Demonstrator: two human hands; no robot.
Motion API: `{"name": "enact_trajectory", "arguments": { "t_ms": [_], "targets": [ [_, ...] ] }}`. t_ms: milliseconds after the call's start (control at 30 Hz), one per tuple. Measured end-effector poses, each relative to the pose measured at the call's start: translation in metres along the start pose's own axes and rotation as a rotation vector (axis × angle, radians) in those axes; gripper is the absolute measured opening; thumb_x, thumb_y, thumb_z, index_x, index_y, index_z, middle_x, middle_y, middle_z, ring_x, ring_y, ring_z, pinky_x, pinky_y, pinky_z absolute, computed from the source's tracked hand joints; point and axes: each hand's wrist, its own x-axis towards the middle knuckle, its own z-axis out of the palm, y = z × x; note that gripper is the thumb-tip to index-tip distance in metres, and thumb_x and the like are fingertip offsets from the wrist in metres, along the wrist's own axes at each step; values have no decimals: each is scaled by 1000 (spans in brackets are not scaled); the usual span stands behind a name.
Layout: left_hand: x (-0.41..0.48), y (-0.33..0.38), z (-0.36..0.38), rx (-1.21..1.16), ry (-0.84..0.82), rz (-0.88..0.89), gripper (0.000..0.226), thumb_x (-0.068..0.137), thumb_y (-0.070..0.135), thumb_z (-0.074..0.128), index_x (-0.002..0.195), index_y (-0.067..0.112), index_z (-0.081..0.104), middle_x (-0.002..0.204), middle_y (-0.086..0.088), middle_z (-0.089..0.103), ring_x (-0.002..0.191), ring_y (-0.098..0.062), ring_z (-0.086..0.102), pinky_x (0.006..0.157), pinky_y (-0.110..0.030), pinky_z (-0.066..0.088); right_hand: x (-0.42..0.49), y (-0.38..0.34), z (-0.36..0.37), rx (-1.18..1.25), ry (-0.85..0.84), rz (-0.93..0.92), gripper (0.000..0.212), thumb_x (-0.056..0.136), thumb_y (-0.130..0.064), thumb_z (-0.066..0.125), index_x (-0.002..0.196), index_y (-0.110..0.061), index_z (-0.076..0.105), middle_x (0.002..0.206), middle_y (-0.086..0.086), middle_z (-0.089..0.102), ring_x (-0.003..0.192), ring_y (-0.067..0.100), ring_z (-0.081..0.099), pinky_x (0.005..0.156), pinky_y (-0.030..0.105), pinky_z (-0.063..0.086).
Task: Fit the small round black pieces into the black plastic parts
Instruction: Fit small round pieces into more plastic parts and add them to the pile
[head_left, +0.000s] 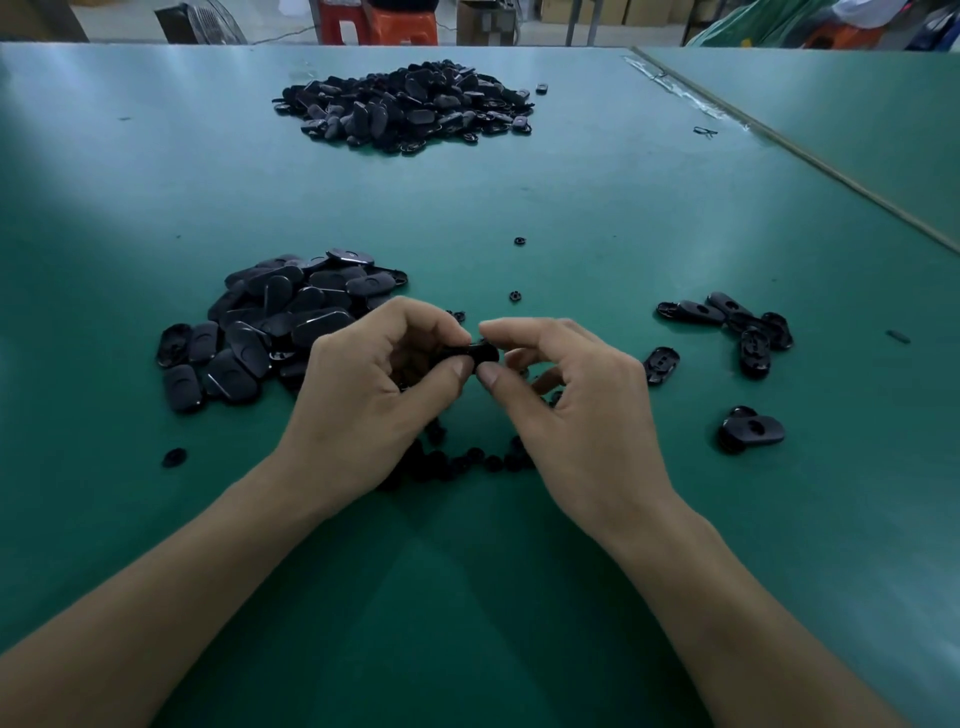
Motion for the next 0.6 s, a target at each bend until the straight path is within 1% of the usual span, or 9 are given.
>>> {"name": "enact_trajectory", "arguments": {
  "t_ms": [100, 167, 233, 367, 433, 600],
  "targets": [
    [1, 1, -1, -93, -43, -20, 23, 83, 2, 73, 93, 21, 65, 90, -1, 72, 73, -6, 68, 70, -17, 53, 0, 1, 0, 81, -35, 41, 20, 89, -9, 72, 106, -18, 75, 94, -13, 73, 88, -4, 65, 79, 6, 46],
    [1, 1, -2, -107, -40, -35, 28, 83, -4, 75, 94, 21, 66, 91, 0, 73, 73, -1, 68, 71, -14, 53, 0, 3, 0, 146, -30, 74, 17, 88, -9, 73, 101, -17, 75, 90, -15, 73, 85, -4, 67, 78, 8, 49],
    [2, 1, -2, -117, -24, -52, 26, 81, 0, 76, 94, 22, 68, 90, 2, 75, 73, -3, 70, 71, -14, 54, 1, 4, 0, 166, -28, 92, 15, 87, -10, 74, 98, -19, 75, 87, -15, 73, 83, -3, 68, 77, 10, 51],
    [2, 1, -3, -187, -19, -112, 19, 73, 16, 77, 91, 19, 72, 83, 2, 77, 70, -7, 72, 70, -16, 55, 1, 8, -1, 184, -59, 119, 13, 87, -12, 74, 98, -17, 75, 86, -12, 75, 83, 1, 70, 78, 19, 56],
    [3, 1, -4, -203, -23, -128, 20, 71, 18, 78, 90, 19, 73, 81, 2, 77, 69, -8, 72, 69, -17, 56, 2, 9, -1, 196, -76, 130, 13, 87, -11, 74, 99, -17, 75, 87, -11, 75, 83, 3, 71, 79, 23, 57],
    [3, -2, -5, -215, -44, -138, 21, 71, 18, 78, 91, 20, 74, 81, 0, 78, 70, -12, 73, 70, -19, 57, 2, 9, -4, 216, -97, 154, 9, 87, -12, 74, 95, -16, 75, 83, -9, 75, 79, 5, 71, 75, 20, 56]
  ]
}}
